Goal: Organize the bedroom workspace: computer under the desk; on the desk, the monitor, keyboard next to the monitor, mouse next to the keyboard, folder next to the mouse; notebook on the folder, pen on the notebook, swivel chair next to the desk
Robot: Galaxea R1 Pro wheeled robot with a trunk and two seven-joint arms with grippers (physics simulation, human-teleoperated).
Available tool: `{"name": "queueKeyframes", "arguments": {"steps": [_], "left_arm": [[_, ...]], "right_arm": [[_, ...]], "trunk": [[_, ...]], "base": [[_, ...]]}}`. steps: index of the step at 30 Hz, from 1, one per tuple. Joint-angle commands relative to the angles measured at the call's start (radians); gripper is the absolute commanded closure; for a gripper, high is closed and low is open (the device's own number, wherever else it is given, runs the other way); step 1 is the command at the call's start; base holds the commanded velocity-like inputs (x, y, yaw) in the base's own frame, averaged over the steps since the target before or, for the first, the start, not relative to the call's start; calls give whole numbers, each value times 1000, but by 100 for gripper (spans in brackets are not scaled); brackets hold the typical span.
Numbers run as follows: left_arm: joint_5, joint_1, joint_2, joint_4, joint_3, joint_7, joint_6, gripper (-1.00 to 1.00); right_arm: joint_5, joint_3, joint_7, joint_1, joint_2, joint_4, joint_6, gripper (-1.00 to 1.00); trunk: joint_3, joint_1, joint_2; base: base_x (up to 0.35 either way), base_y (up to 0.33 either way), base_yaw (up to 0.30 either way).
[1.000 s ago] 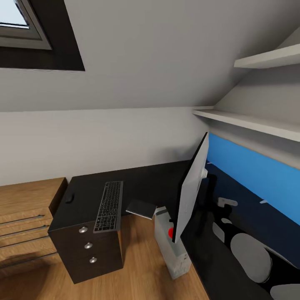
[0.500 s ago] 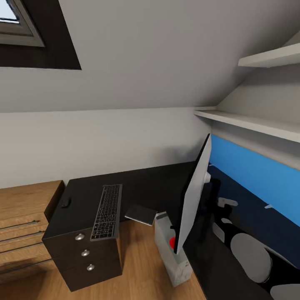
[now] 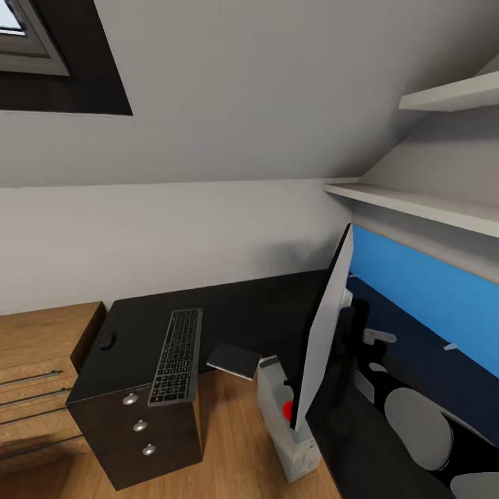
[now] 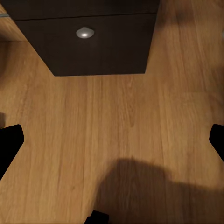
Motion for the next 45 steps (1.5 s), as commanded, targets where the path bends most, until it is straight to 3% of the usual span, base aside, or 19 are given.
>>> {"name": "queueKeyframes", "arguments": {"steps": [1,12,45], "left_arm": [[10,-1,1,0,-8,7,-6,-100],[10,-1,1,0,-8,7,-6,-100],[12,-1,1,0,-7,7,-6,-100]], "right_arm": [[11,-6,-5,-1,-1,2,-3,-100],[10,-6,-5,-1,-15,2,0,-100],[10,-6,-5,-1,-19,1,1,-100]], "trunk": [[-1,0,-1],[-1,0,-1],[-1,0,-1]], "base": [[65,0,0],[16,0,0],[49,0,0]]}}
